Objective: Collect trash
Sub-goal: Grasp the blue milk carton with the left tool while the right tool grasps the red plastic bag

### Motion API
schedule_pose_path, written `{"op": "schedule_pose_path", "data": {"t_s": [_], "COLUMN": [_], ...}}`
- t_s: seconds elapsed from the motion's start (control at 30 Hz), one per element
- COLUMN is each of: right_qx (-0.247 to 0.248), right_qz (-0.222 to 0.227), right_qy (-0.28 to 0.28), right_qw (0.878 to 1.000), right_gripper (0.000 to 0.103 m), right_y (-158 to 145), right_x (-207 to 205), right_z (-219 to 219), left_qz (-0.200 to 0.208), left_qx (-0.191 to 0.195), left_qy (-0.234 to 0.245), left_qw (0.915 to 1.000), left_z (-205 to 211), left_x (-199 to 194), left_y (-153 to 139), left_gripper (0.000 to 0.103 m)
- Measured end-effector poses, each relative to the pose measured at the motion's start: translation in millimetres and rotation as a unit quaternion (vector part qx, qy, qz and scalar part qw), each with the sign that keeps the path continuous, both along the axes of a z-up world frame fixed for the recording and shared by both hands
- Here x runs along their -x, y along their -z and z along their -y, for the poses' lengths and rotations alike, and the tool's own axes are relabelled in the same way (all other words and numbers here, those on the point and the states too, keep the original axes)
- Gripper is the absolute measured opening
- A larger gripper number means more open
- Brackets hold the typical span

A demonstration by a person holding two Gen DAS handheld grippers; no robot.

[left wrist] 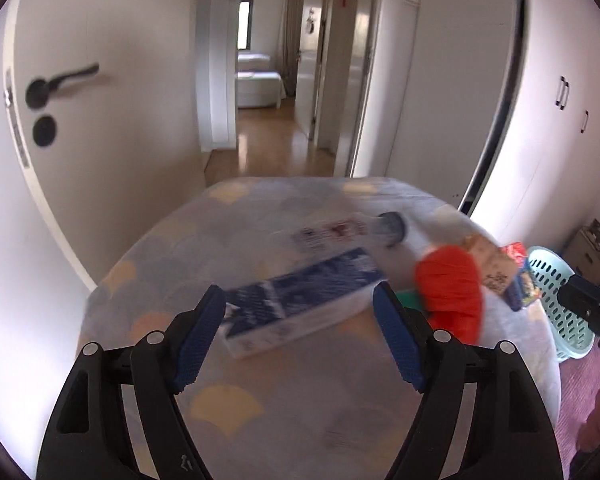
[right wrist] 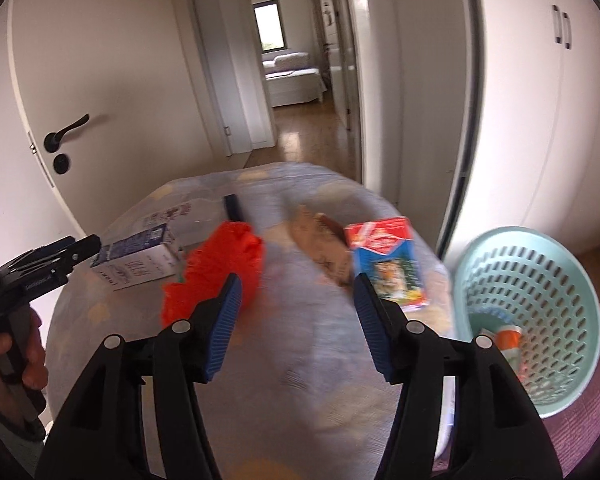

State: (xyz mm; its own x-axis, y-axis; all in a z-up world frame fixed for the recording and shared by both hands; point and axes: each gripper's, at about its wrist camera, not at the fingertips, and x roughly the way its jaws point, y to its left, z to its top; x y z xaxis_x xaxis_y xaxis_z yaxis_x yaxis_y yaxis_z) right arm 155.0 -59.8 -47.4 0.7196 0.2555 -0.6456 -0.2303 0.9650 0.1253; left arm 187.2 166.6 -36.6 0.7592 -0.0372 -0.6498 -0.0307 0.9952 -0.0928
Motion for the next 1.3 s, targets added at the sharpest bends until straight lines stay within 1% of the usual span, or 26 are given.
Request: {"op": "schedule_pose_path", "data": {"t_s": [0.1, 0.2, 0.3, 0.4, 0.5, 0.57, 0.67, 0.73, 0.77, 0.8, 0.87, 0.93, 1.03, 1.13, 1.2, 1.23, 1.3], "right_qx": [-0.013, -0.017, -0.016, -0.005, -0.002, 0.007, -0.010, -0.016, -0.018, -0.022, -0.022, -0.021, -0.015, -0.006, 0.001, 0.006, 0.011], "right_qz": [-0.019, -0.032, -0.048, -0.064, -0.081, -0.088, -0.101, -0.107, -0.110, -0.111, -0.112, -0.110, -0.100, -0.087, -0.075, -0.067, -0.058], "right_qy": [-0.027, -0.039, -0.040, -0.031, -0.047, -0.040, -0.037, -0.036, -0.036, -0.036, -0.033, -0.031, -0.024, -0.022, -0.021, -0.022, -0.025], "right_qw": [0.999, 0.999, 0.998, 0.997, 0.996, 0.995, 0.994, 0.993, 0.993, 0.993, 0.993, 0.993, 0.995, 0.996, 0.997, 0.998, 0.998], "right_gripper": [0.065, 0.069, 0.069, 0.069, 0.069, 0.069, 0.067, 0.058, 0.050, 0.045, 0.039, 0.036, 0.033, 0.033, 0.033, 0.033, 0.033], "right_y": [9, 15, 25, 39, 51, 57, 63, 65, 66, 67, 68, 68, 63, 56, 50, 46, 41], "right_x": [-13, -24, -39, -54, -64, -68, -72, -72, -72, -71, -72, -70, -65, -57, -50, -46, -40], "right_z": [-27, -48, -61, -70, -75, -75, -66, -60, -57, -52, -48, -43, -36, -29, -27, -25, -24], "left_qz": [-0.011, -0.018, -0.027, -0.044, -0.053, -0.054, -0.067, -0.079, -0.083, -0.090, -0.098, -0.103, -0.104, -0.109, -0.121, -0.125, -0.135], "left_qx": [0.023, 0.056, 0.066, 0.077, 0.108, 0.106, 0.100, 0.098, 0.096, 0.092, 0.080, 0.058, 0.038, 0.042, 0.057, 0.061, 0.067], "left_qy": [-0.011, -0.013, -0.009, 0.012, 0.043, 0.052, 0.081, 0.100, 0.113, 0.133, 0.155, 0.172, 0.170, 0.146, 0.130, 0.126, 0.114], "left_qw": [0.9996, 0.9982, 0.9974, 0.9960, 0.9917, 0.9916, 0.9893, 0.9870, 0.9854, 0.9827, 0.9798, 0.9780, 0.9793, 0.9824, 0.9825, 0.9823, 0.9820], "left_z": [-21, -40, -49, -47, -45, -40, -25, -15, -9, 0, 13, 27, 38, 40, 38, 37, 35], "left_x": [-16, -29, -40, -45, -43, -38, -29, -23, -18, -14, -9, -6, -6, -18, -29, -32, -37], "left_y": [10, 18, 23, 33, 40, 42, 45, 47, 48, 48, 50, 50, 48, 50, 55, 56, 63], "left_gripper": [0.075, 0.075, 0.075, 0.074, 0.072, 0.072, 0.072, 0.072, 0.072, 0.072, 0.072, 0.072, 0.072, 0.072, 0.062, 0.060, 0.050]}}
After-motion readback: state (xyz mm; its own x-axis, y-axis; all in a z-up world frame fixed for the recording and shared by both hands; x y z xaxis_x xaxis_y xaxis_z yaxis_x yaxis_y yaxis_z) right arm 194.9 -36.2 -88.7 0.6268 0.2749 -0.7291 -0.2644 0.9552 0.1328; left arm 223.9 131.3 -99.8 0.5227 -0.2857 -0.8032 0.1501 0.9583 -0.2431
